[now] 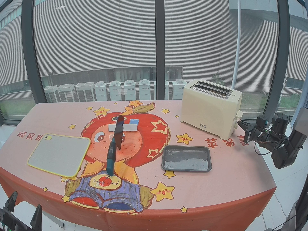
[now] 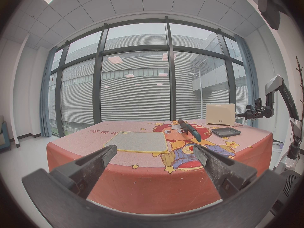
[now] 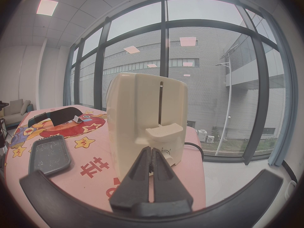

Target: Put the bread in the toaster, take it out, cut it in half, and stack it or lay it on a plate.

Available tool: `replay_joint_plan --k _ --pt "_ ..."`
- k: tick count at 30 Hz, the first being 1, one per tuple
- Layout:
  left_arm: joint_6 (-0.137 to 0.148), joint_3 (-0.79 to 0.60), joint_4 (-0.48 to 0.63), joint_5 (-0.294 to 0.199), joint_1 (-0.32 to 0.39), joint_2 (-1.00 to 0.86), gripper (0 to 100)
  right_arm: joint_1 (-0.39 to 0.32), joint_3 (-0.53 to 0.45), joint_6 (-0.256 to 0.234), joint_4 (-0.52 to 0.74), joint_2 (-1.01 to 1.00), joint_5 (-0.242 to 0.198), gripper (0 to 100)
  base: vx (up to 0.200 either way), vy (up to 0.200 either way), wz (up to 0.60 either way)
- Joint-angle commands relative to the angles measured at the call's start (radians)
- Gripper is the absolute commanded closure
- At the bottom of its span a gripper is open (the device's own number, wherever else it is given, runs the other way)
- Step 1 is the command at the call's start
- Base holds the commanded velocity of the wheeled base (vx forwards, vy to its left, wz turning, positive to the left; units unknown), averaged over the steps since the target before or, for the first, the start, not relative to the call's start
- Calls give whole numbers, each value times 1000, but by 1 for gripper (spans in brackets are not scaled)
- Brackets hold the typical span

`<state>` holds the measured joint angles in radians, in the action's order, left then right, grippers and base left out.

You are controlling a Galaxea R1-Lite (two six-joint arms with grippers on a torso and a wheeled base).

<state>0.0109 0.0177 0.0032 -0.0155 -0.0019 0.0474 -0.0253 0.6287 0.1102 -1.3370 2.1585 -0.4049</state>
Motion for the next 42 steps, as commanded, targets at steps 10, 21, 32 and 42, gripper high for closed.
replay_joint_plan --k 10,21,32,42 --pt "0 -18 0 0 0 2 0 -2 5 2 -1 11 1 100 0 0 0" --pt "0 -18 0 0 0 2 0 -2 6 2 -2 24 3 100 0 0 0" --pt "0 -18 0 0 0 2 0 -2 12 3 -4 44 5 100 0 0 0" --pt "0 -18 0 0 0 2 0 -4 14 5 -4 46 5 100 0 0 0"
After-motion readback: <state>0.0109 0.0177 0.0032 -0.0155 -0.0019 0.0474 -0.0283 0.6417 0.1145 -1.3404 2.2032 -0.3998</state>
